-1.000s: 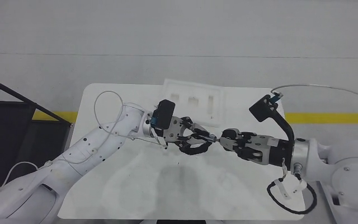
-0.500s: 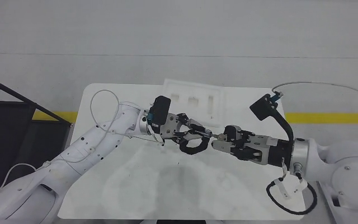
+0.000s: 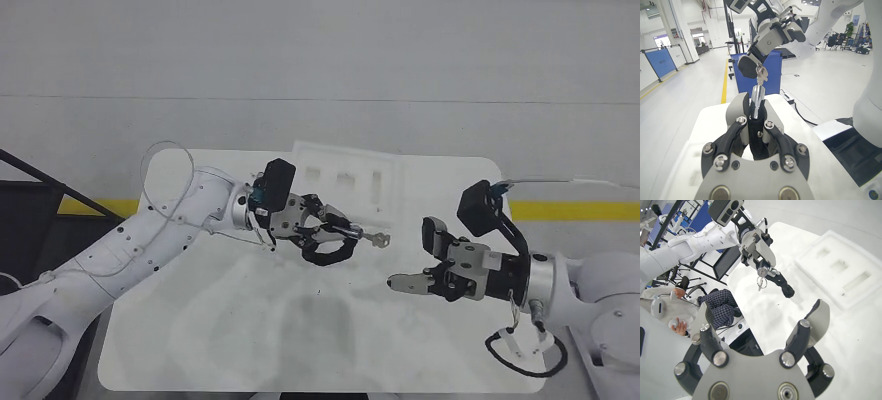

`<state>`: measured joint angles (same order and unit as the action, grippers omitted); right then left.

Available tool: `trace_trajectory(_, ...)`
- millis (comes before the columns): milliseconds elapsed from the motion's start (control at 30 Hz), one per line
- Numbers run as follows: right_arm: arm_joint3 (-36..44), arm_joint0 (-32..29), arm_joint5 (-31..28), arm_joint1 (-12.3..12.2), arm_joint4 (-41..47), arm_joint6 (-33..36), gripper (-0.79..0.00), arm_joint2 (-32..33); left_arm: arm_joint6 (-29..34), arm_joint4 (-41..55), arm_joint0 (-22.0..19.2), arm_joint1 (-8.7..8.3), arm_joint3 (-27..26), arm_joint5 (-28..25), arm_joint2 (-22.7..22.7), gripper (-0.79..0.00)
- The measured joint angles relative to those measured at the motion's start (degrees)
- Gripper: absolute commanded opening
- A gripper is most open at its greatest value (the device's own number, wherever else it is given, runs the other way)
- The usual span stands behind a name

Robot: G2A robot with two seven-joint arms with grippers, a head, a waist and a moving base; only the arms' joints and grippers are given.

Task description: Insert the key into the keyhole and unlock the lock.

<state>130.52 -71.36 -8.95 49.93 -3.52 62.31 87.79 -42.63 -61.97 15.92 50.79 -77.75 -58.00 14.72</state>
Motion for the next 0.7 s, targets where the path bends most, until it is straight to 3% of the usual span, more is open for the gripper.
trace_trajectory(133,-1.78,-1.48,-6.36,0.04,-2.48,-3.55,0.000,-0.31,3.68,6.34,-3.56,-1.69,-1.19,0.00,-4.97,-0.785)
trace_trajectory(267,-3.75,-1.71,-11.49,0.04,-4.91,-5.06,0.000,-1.52,10.35,12.84,-3.34,-2.67,-3.09,0.00,-4.98,-0.785)
trace_trajectory(700,-3.94,-1.87,-11.71,0.03,-5.25,-5.37,0.000,-1.69,23.82,21.64,-6.05,-3.63,-4.81,0.00,-4.98,-0.785)
